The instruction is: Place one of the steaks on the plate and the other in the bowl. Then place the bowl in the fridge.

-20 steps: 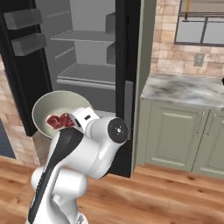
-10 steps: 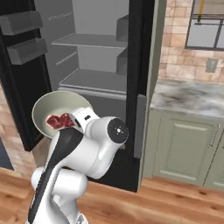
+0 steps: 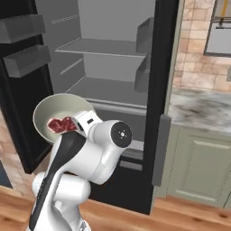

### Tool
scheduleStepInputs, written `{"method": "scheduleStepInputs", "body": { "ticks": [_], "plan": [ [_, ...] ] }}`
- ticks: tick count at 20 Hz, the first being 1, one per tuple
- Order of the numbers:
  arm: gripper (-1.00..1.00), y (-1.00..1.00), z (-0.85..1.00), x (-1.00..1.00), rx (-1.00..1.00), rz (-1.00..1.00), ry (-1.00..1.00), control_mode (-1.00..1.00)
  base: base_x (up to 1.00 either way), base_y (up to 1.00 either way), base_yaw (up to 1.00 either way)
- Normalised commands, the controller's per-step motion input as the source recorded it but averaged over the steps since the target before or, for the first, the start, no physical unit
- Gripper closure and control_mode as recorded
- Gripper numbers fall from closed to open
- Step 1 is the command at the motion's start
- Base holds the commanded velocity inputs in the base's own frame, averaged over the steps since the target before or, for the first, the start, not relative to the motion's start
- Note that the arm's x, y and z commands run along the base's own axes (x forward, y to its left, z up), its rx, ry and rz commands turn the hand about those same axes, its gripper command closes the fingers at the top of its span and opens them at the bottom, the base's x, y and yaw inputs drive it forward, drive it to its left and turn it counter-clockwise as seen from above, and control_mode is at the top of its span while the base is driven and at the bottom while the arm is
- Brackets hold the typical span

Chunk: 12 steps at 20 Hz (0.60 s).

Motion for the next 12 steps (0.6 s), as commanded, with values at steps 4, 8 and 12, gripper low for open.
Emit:
{"method": "scheduleStepInputs", "body": {
  "ticks": [4,8,12],
  "plan": [
    [1.00,0.00,0.00,0.00,0.00,0.00,0.00,1.00,0.54,0.27,0.00],
    [1.00,0.00,0.00,0.00,0.00,0.00,0.00,1.00,0.47,0.12,-0.01],
    [1.00,0.00,0.00,0.00,0.00,0.00,0.00,1.00,0.44,0.19,-0.02]
  ]
}}
